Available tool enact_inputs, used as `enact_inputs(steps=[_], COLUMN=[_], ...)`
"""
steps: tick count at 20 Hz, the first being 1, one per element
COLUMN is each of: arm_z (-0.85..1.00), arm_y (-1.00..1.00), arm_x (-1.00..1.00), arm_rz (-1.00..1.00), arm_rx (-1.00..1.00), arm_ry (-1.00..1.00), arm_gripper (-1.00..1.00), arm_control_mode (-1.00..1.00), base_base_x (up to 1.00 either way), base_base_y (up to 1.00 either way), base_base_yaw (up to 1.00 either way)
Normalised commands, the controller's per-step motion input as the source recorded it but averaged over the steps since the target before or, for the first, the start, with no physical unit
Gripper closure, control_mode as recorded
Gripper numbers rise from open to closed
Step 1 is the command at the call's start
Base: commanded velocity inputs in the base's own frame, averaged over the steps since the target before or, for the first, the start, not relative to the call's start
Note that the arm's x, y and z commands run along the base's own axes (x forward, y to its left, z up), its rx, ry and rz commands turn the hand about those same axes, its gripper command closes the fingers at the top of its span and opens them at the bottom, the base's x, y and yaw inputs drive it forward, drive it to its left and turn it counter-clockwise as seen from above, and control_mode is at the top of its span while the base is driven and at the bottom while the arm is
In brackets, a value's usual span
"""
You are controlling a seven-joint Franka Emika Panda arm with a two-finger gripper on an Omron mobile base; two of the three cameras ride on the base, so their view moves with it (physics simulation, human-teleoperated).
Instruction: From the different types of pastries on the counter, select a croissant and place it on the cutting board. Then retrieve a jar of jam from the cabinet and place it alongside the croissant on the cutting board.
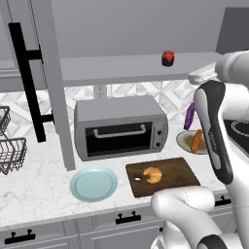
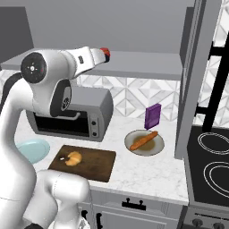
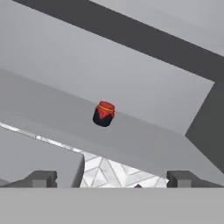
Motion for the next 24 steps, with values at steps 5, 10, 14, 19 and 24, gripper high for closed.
enact_inputs(steps=[5, 10, 14, 19, 24], arm_z=[0.0, -0.06, -0.11, -0.07, 0.02], arm_y=[0.09, 0.11, 0.13, 0.29, 0.17], arm_x=[0.0, 0.0, 0.1, 0.2, 0.22], arm_rz=[-0.07, 0.0, 0.05, 0.11, 0.03], arm_rx=[0.32, 0.14, 0.0, -0.01, 0.0], arm_ry=[0.11, 0.0, 0.01, 0.02, 0.0], arm_gripper=[-1.0, -1.0, -1.0, -1.0, -1.0], arm_control_mode=[-1.0, -1.0, -1.0, -1.0, -1.0], base_base_x=[0.0, 0.0, 0.0, 0.0, 0.0], base_base_y=[0.0, 0.0, 0.0, 0.0, 0.0], base_base_yaw=[0.0, 0.0, 0.0, 0.0, 0.0])
